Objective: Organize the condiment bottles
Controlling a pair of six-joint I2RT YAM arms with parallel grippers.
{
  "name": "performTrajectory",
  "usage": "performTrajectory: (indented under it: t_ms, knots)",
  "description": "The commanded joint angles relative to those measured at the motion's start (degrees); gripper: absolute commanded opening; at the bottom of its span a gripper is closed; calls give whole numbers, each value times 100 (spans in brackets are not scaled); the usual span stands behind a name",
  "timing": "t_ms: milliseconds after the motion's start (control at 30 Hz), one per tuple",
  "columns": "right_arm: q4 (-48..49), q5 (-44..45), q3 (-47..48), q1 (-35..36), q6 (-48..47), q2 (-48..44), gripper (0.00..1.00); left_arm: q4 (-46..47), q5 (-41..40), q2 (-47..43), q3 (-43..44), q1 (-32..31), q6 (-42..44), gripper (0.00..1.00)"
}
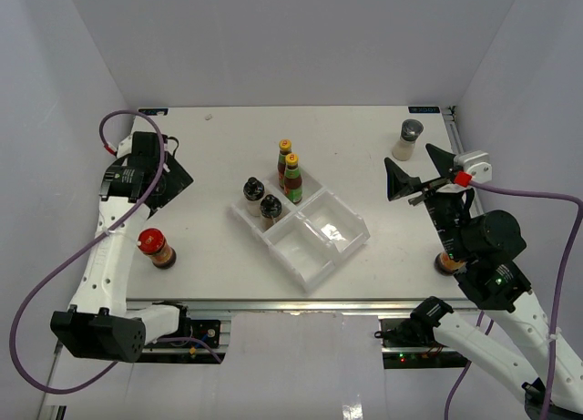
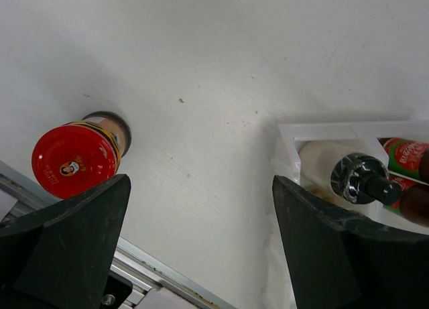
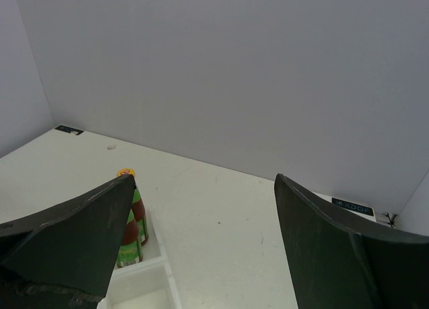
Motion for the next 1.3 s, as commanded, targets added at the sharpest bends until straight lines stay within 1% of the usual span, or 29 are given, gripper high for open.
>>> performTrajectory:
  t_ms: [0,133,233,333,467,733,867,1000,1067,1133,1267]
  knots:
    - [336,-51,-61,13,18,-141,91,-450,-143,-252,-140,367,-210,98]
    - [367,-127,-100,49,48,-131,91,-490,40,-557,-374,743,-132,98]
    - [384,-176,-100,57,77,-108,91,-562,255,-742,-625,804,-235,98]
    - [399,-184,-125,64,92,-126,91,-856,208,-951,-673,826,-538,98]
    - [417,-185,-136,64,101,-127,91,-851,239,-1189,-719,844,-633,98]
    - [426,-138,-144,73,80,-158,91,-730,413,-1059,-1179,968,-754,98]
    - [455,-87,-162,85,38,-179,91,-569,636,-1052,-1434,1285,-782,98]
    - [470,-62,-170,125,5,-171,91,-646,559,-852,-1449,1699,-799,98]
    - [485,-39,-186,141,-10,-171,91,-685,588,-688,-1449,1966,-715,98]
    - [488,-27,-180,143,-13,-162,91,-643,795,-575,-1496,2200,-516,98]
    - [505,-1,-171,152,-39,-154,91,-333,926,-489,-1760,2546,-256,98]
